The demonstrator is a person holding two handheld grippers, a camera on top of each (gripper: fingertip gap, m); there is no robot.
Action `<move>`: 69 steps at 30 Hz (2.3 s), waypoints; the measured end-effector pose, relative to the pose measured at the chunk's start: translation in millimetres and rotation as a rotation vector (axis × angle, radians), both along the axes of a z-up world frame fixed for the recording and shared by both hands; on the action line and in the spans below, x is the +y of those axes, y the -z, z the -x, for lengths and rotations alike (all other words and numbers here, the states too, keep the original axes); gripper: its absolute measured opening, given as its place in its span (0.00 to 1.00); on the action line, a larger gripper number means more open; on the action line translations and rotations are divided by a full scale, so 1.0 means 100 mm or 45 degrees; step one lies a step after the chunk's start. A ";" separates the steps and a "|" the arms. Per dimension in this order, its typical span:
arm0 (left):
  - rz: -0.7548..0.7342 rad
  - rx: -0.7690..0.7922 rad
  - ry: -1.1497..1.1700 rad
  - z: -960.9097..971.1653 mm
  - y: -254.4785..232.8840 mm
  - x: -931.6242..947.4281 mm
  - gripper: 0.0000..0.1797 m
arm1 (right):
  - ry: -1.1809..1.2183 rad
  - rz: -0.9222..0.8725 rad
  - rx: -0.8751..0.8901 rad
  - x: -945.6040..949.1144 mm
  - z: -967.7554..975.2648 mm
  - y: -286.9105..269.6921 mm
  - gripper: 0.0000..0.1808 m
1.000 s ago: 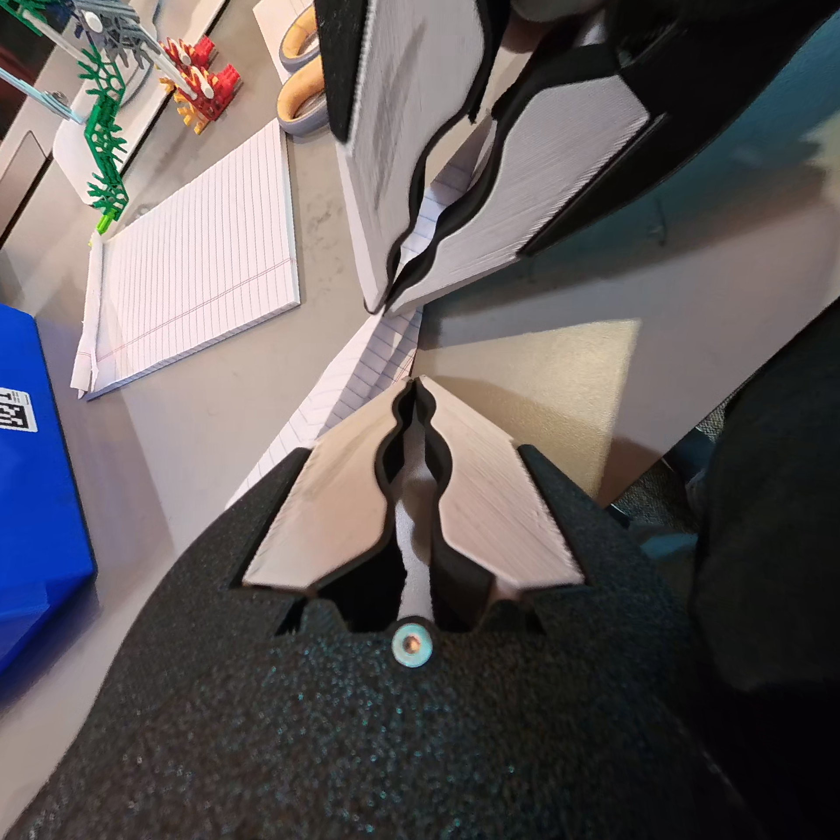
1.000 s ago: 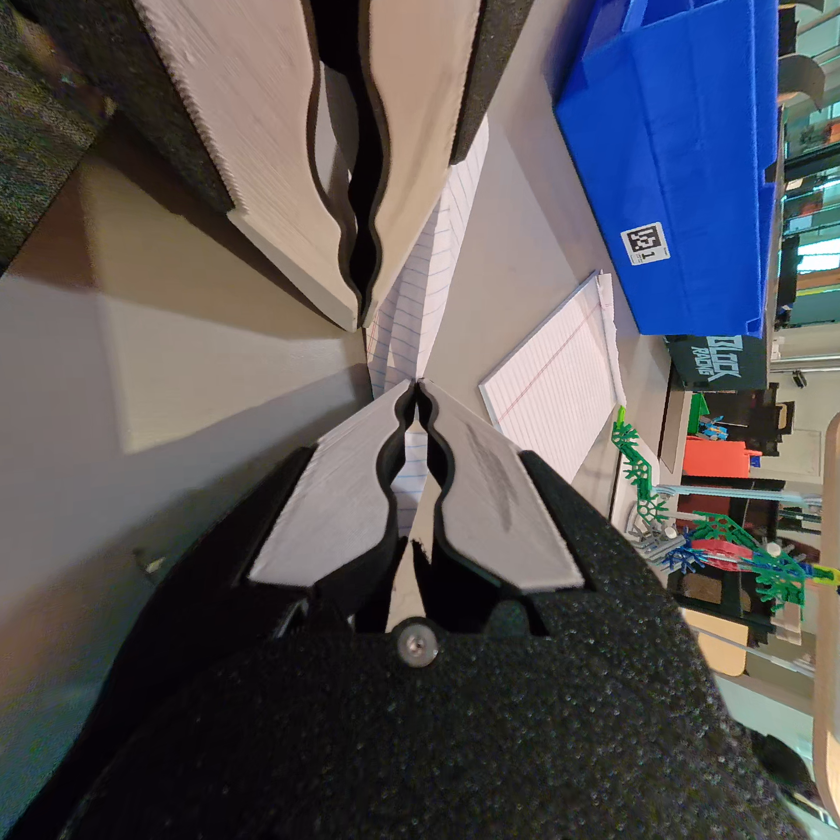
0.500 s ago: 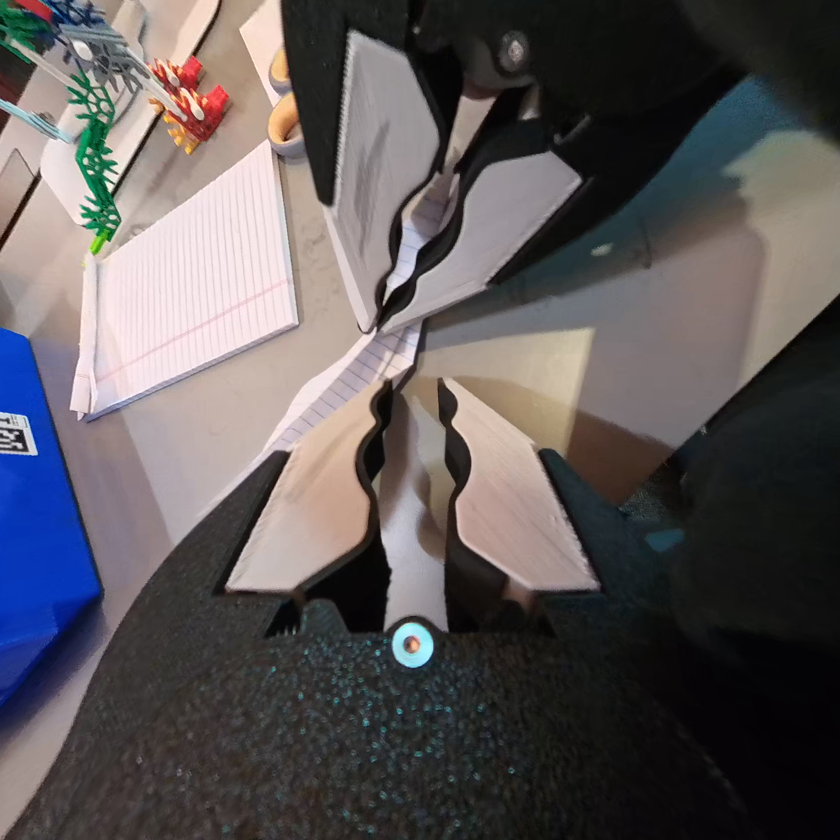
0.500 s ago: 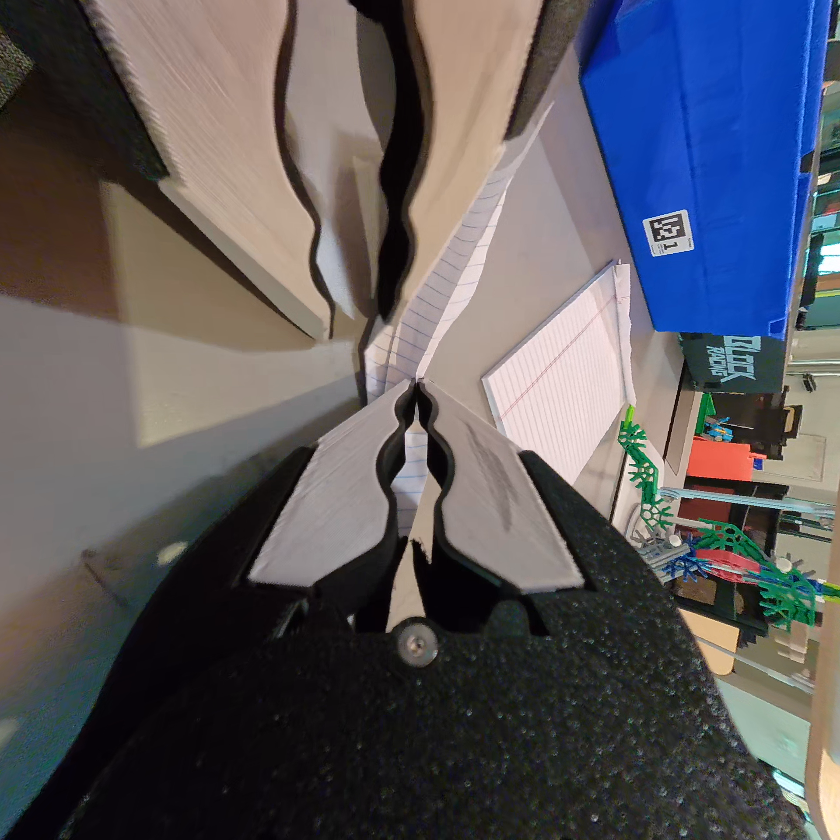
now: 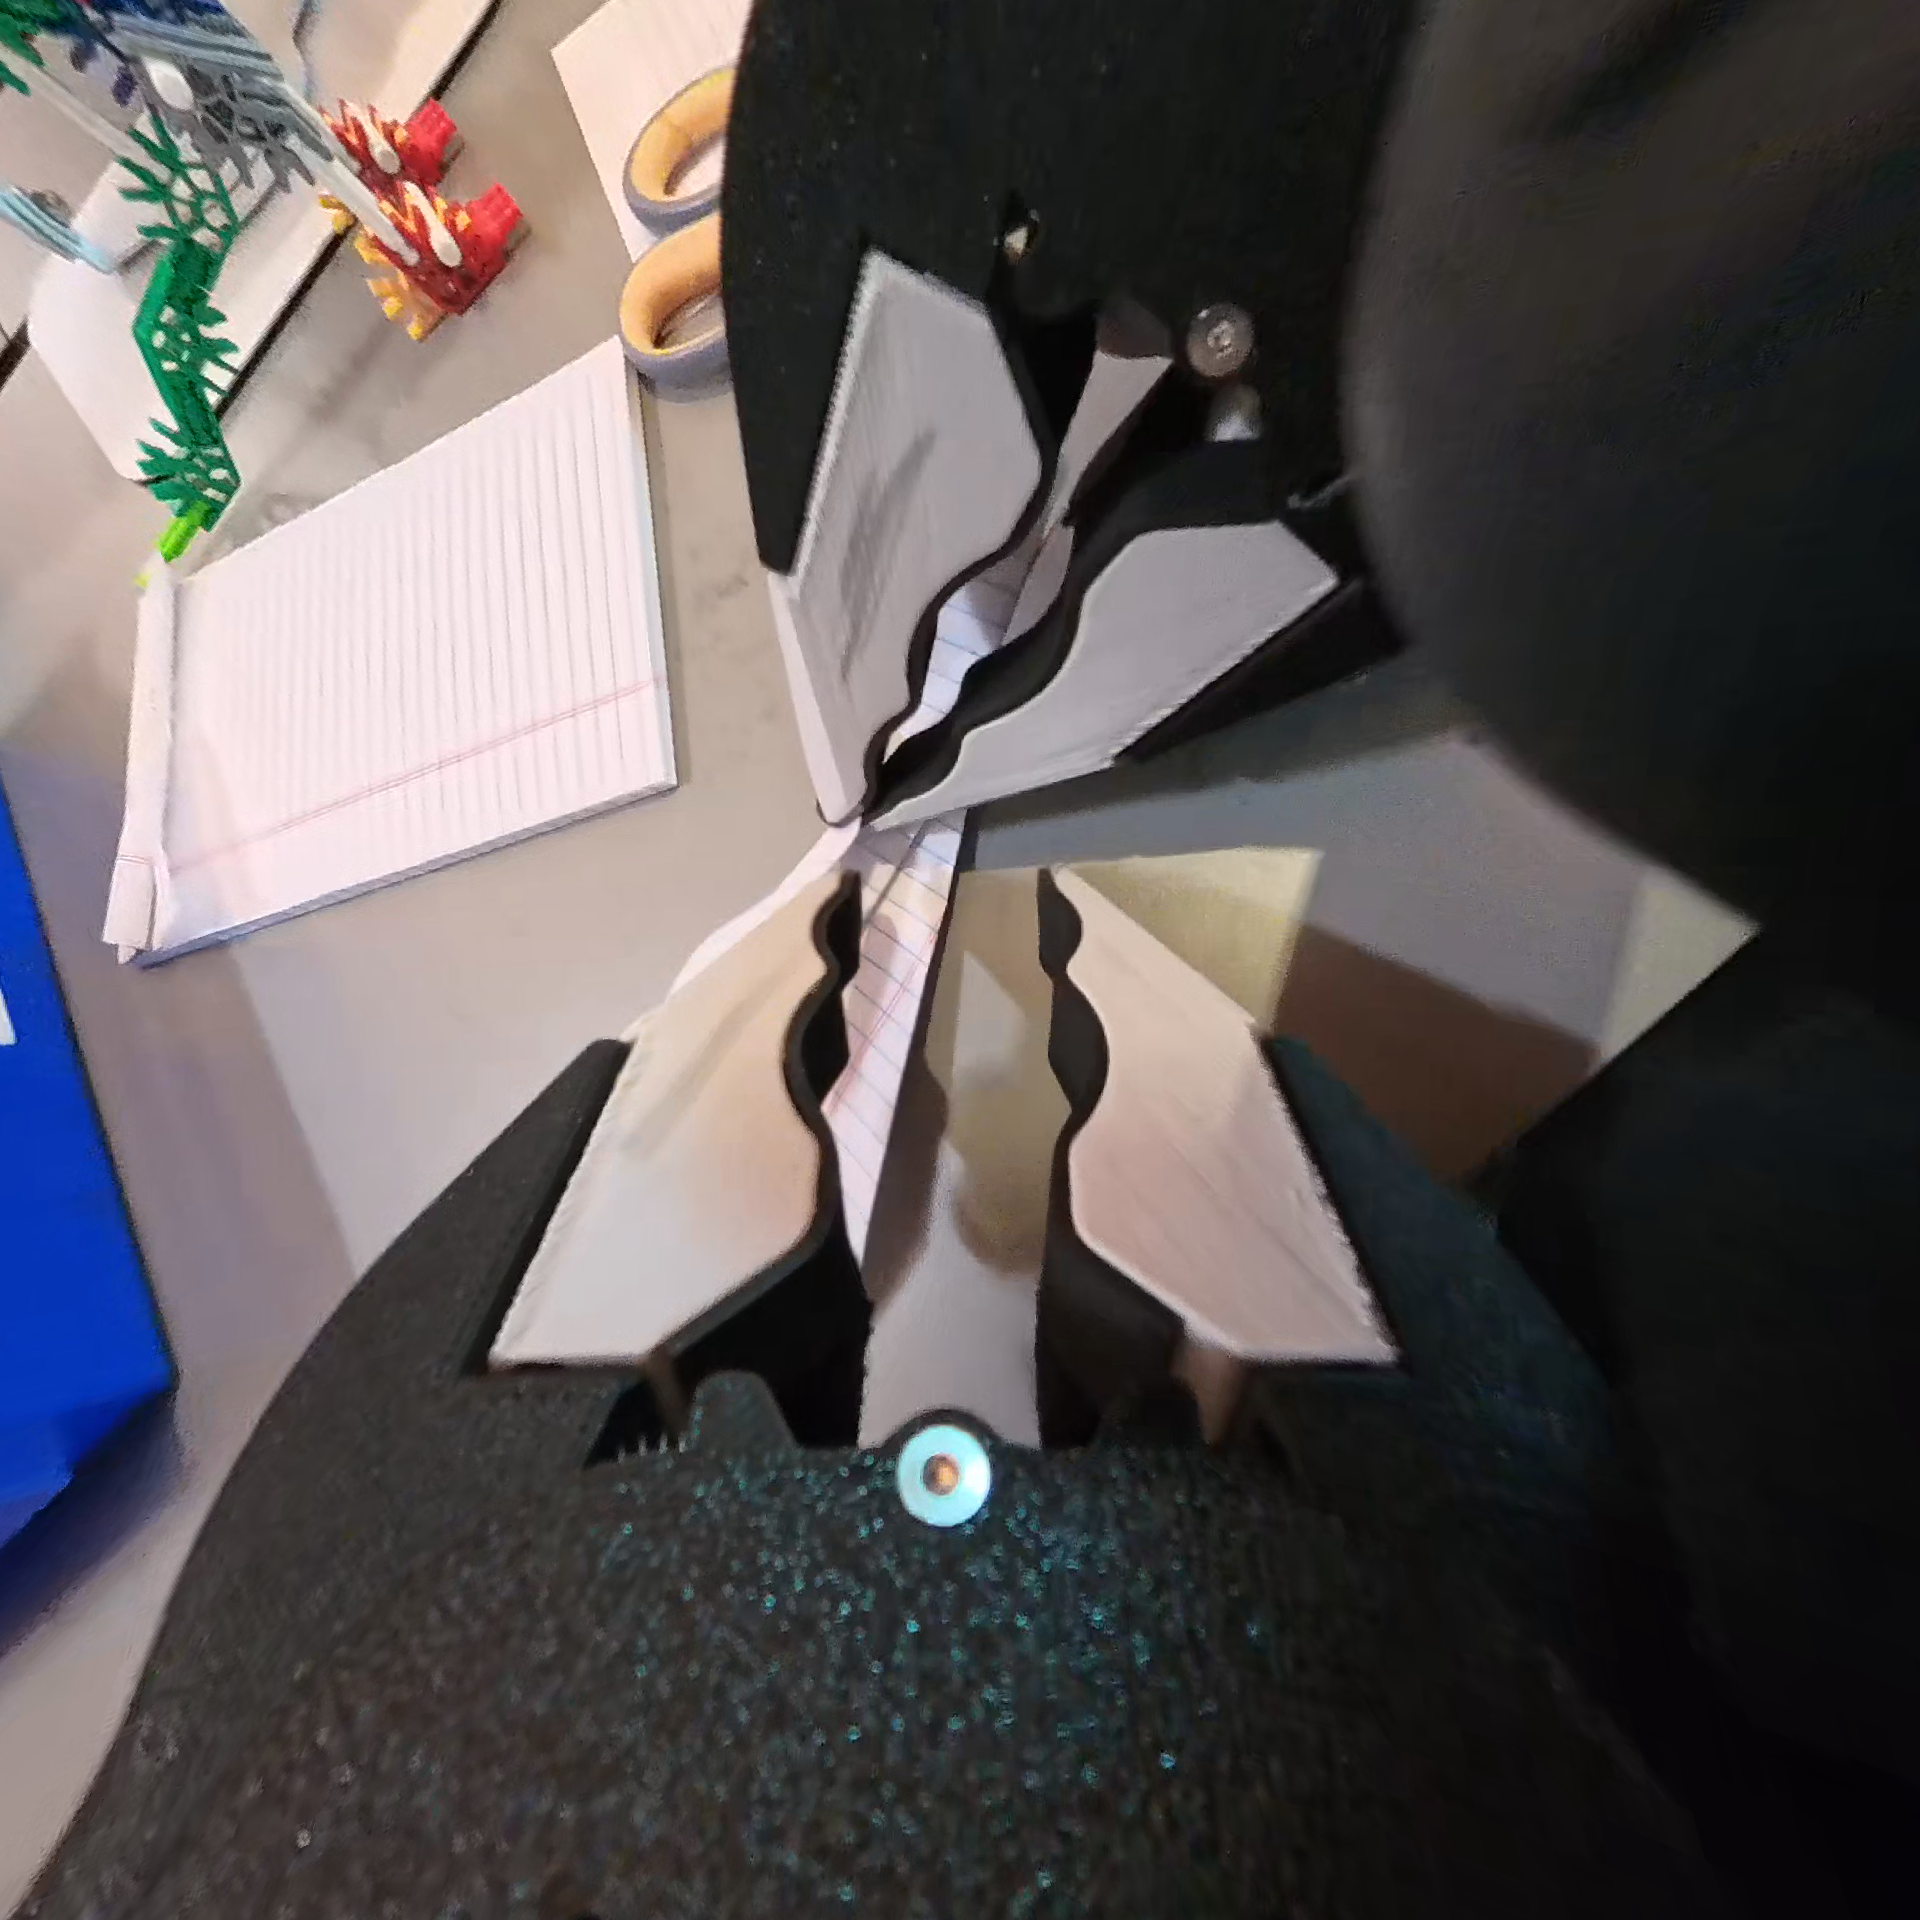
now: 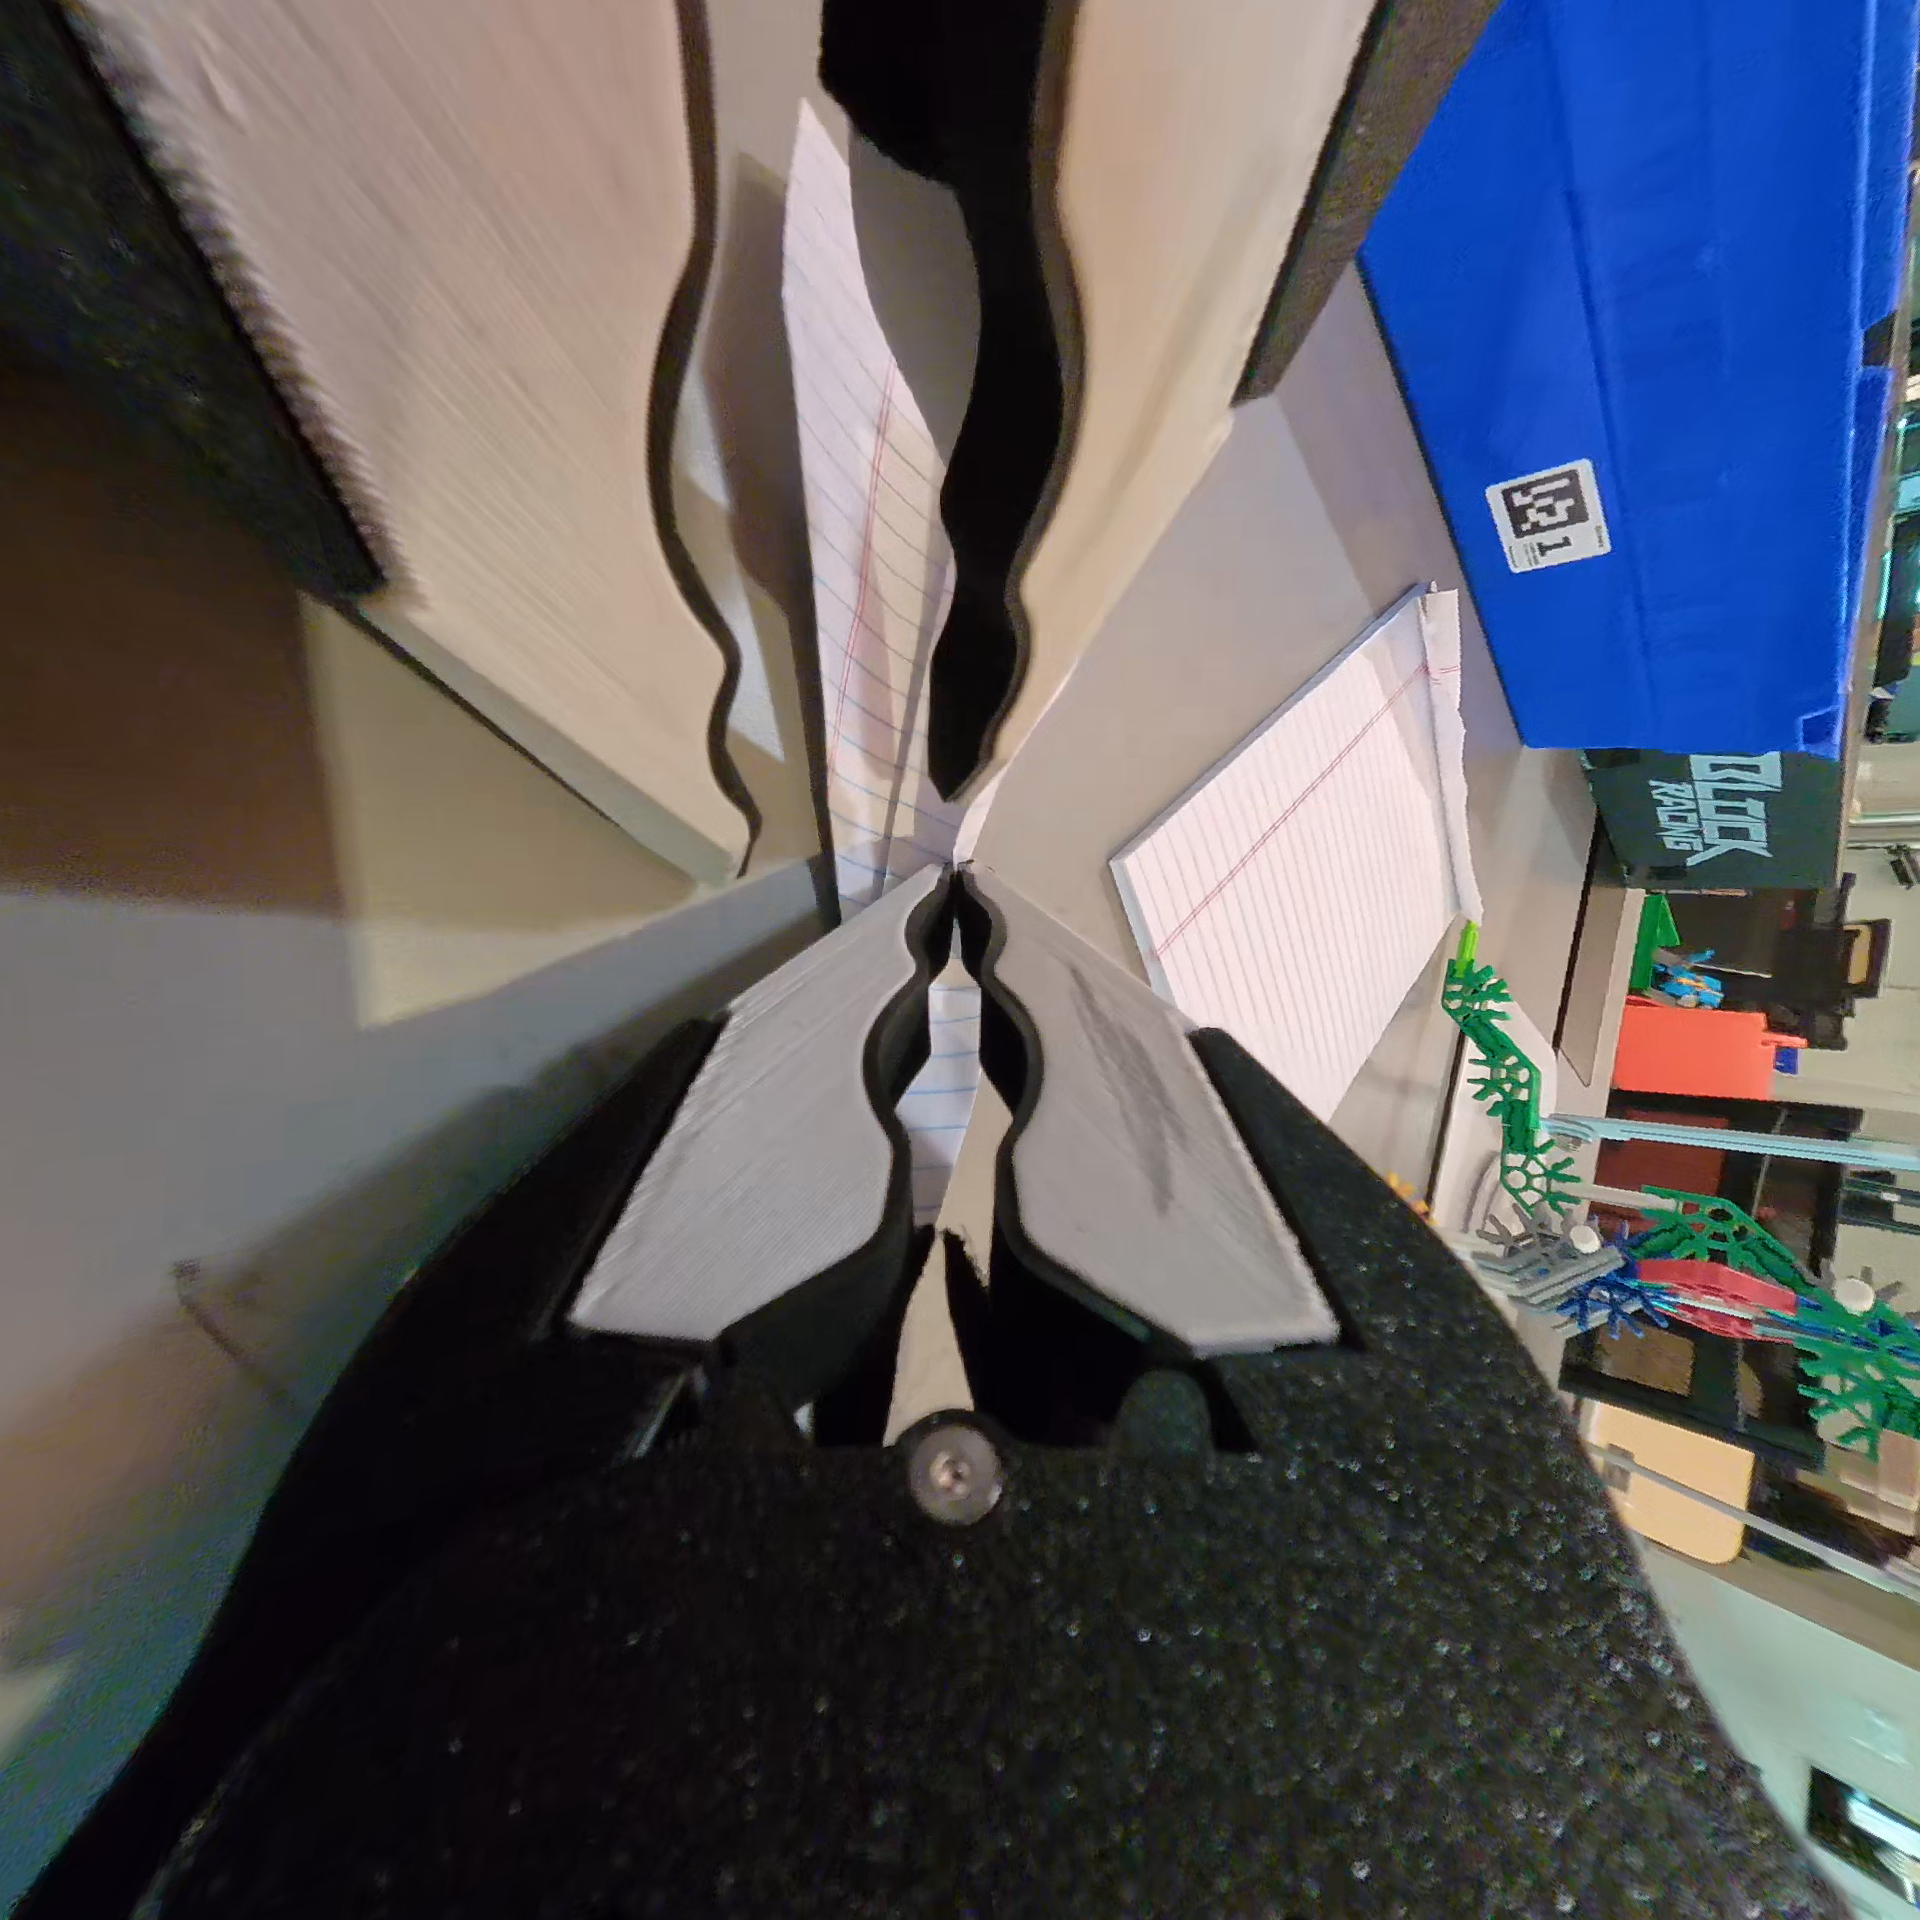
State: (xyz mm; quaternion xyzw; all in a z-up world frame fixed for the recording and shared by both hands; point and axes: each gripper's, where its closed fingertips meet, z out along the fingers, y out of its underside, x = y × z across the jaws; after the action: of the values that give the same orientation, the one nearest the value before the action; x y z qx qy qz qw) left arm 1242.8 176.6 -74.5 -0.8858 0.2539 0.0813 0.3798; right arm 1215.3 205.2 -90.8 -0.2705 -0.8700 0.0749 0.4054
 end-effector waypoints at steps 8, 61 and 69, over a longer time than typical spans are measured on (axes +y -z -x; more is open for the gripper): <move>0.008 -0.038 -0.032 0.13 0.07 0.00 0.16 | 0.033 0.137 -0.011 -0.01 -0.01 -0.03 0.00; 0.118 -0.327 -0.069 0.20 0.14 0.00 0.19 | -0.130 0.317 -0.146 -0.16 -0.10 -0.09 0.00; 0.126 -0.358 -0.042 0.24 0.14 -0.01 0.21 | -0.114 0.281 -0.092 -0.21 -0.07 -0.14 0.00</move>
State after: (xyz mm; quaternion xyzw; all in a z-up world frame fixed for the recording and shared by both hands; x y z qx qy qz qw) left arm 1219.1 175.8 -88.5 -0.9101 0.1873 -0.0500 0.3662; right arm 1222.6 183.7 -76.9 -0.2770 -0.8817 0.1785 0.3377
